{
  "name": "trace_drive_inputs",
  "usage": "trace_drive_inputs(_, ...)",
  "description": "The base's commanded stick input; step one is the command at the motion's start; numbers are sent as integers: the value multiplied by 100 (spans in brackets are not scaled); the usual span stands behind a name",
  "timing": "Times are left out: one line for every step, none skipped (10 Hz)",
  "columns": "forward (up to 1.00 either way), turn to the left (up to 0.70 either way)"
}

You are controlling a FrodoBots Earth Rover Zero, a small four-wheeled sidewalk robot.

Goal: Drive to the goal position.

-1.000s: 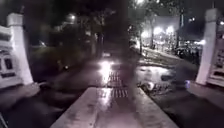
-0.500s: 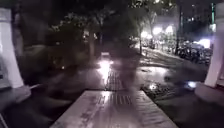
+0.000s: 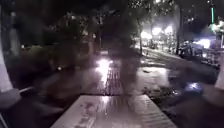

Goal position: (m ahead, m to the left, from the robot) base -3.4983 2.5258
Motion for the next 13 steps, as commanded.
trace_drive_inputs(45, 0)
trace_drive_inputs(45, 0)
trace_drive_inputs(45, 0)
trace_drive_inputs(45, 0)
trace_drive_inputs(45, 0)
trace_drive_inputs(45, 19)
trace_drive_inputs(45, 27)
trace_drive_inputs(45, 27)
trace_drive_inputs(45, 27)
trace_drive_inputs(45, 27)
trace_drive_inputs(45, 27)
trace_drive_inputs(45, 15)
trace_drive_inputs(45, 0)
